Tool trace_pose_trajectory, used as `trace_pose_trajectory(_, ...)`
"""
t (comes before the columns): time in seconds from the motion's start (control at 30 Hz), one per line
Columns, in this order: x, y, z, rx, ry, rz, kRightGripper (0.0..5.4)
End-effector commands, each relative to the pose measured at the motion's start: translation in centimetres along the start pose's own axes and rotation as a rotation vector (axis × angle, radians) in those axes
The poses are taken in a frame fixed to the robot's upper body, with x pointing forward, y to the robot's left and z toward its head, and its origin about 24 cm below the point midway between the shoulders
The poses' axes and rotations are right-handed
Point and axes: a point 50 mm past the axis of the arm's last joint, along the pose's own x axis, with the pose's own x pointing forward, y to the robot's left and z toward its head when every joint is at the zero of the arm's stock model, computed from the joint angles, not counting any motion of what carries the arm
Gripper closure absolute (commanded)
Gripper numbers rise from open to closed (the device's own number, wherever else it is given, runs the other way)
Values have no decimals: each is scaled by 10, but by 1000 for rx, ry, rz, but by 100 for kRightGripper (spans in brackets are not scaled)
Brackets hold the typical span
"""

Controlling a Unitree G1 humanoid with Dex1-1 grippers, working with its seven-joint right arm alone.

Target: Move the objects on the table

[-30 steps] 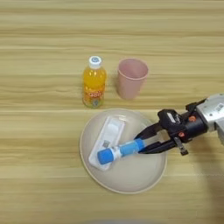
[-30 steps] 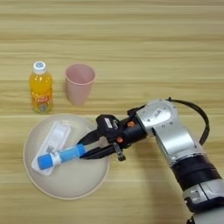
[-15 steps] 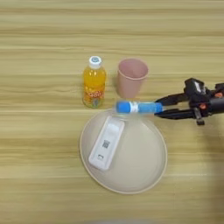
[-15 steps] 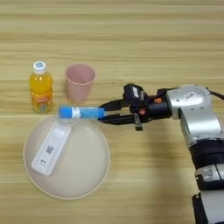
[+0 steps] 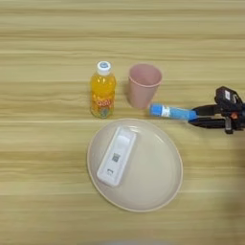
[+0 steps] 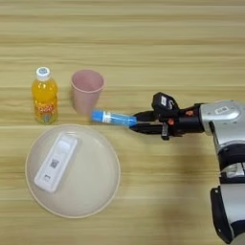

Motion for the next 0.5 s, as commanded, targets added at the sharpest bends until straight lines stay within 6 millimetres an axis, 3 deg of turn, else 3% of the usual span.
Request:
trace_pose_trajectory(0.03, -11, -23, 26, -113, 12, -115, 421)
trace_pose_trajectory(0.47, 12, -16, 12, -86, 48, -92, 421)
trace_pose_trajectory(0.5, 12, -16, 12, -83, 46, -92, 393)
